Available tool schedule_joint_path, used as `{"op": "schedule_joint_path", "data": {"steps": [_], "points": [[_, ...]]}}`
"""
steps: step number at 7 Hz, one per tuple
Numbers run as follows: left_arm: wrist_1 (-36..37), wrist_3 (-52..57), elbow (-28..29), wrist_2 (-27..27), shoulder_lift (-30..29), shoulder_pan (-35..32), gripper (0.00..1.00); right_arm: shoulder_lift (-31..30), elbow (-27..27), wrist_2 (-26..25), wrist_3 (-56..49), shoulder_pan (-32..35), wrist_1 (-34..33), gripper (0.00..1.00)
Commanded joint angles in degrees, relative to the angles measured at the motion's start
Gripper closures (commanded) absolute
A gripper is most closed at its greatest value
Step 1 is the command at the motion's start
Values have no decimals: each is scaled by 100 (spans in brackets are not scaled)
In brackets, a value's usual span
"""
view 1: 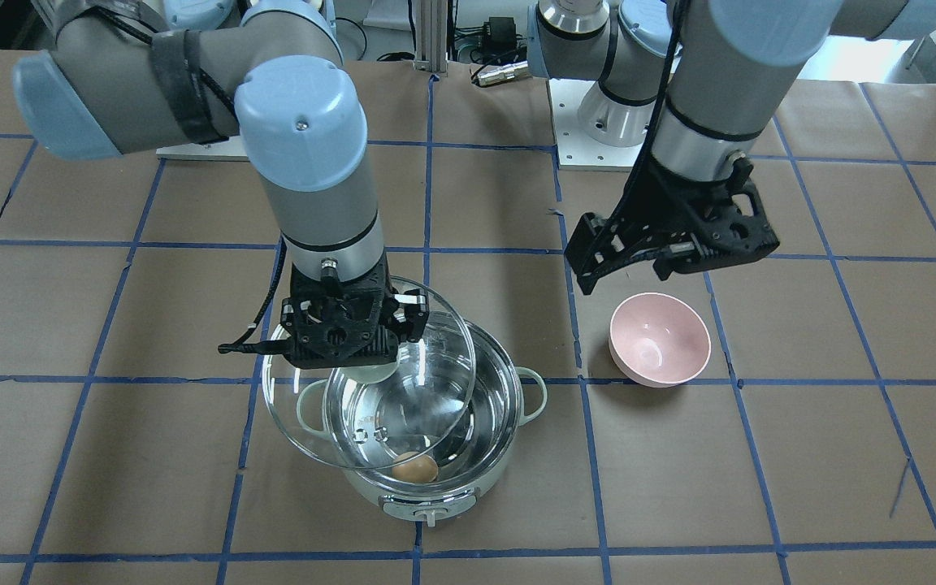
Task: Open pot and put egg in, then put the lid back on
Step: 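Withdraw the left gripper to rest while the right gripper moves the lid over the pot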
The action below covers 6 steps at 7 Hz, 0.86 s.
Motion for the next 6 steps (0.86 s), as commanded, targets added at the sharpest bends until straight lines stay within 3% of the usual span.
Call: {"op": "schedule_joint_path", "data": {"steps": [1,3,4,5,6], "points": [[-1113,1284,35,106,630,429,0,581,-615,-10,479,263,-112,95],[-1497,2227,88,770,791,448,0,803,-821,8,561,378,-103,95],[-1489,2247,35,696,695,431,0,821,-804,-18,474,387,-103,95],[-1454,2143,52,217,703,430,0,821,-769,-36,447,387,-103,95],[-1454,2142,-35,186,790,439,0,821,-673,-36,403,379,-103,95]]}}
